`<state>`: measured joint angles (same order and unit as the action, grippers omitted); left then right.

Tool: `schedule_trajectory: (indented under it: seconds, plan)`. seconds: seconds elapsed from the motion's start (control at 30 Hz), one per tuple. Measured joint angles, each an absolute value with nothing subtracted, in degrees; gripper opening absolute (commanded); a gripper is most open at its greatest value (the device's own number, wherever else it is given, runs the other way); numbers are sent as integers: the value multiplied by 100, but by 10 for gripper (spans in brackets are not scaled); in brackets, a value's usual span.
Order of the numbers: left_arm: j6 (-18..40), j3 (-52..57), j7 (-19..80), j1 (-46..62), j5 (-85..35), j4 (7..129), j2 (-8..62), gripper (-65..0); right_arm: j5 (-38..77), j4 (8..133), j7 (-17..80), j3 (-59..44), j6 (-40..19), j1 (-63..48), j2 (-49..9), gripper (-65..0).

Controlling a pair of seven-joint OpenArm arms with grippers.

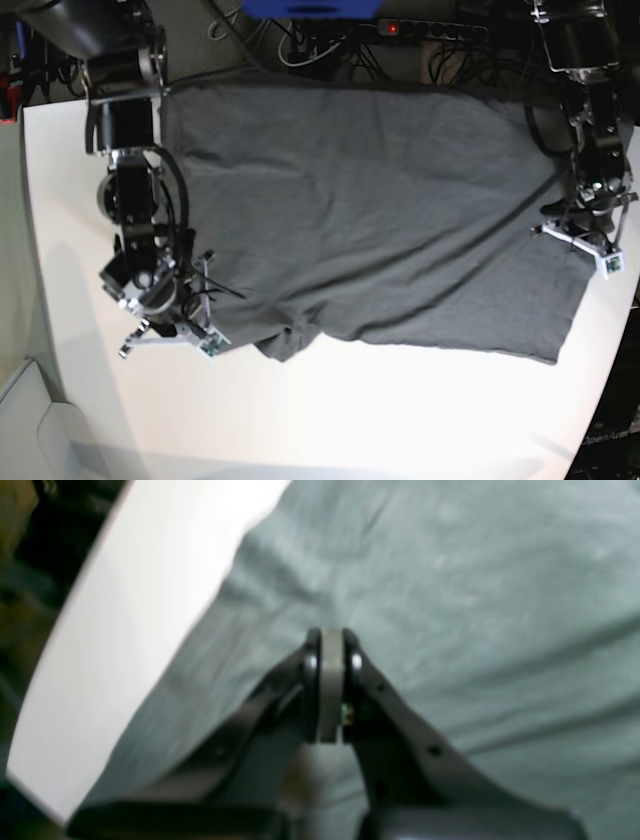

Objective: Layout the t-shirt on the table in an organized manner, then fold the t-shirt properly
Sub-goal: 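Release the hem and lift the right gripper away from the shirt, then grasp the grey t-shirt edges with both grippers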

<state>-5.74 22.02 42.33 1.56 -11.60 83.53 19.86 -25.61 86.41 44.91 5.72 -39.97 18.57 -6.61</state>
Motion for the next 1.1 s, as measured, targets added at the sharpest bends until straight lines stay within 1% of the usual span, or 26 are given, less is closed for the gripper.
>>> schedule_trajectory:
  seconds: [0.1,0.2,0.27,0.43,0.7,0.9,1.0,1.1]
  plan:
    - [-624,2521,4477,301,-1114,8366,2045,-648,-2534,9872,4976,580,-4025,1074,-613,-650]
    - [-617,2552,4501,532,-1052,8364,2060,-648,-2519,10659,5395,620,-4032,314,-596,-650]
    - [-574,2526,4528,733,-1096,8361,2075,-648,-2526,10812,5430,622,-4027,-51,-593,-650]
    - [-582,2539,4530,792,-1059,8309,2143,-648,-2521,10562,5472,591,-4032,-666,-598,-650]
    - [-593,2534,4521,854,-1074,8291,2123,-648,-2552,9592,5408,563,-4003,-521,-600,-650]
    - [-604,2539,4458,825,-1068,8291,2018,-648,-2547,8794,5249,351,-3953,143,-598,-650]
    - [-576,2517,4486,805,-1096,8287,1868,-648,-2622,8136,5183,193,-3913,694,-604,-650]
    - [-622,2335,4510,738,-1052,8287,1809,-649,-2576,7502,4856,-69,-3896,1186,-683,-650]
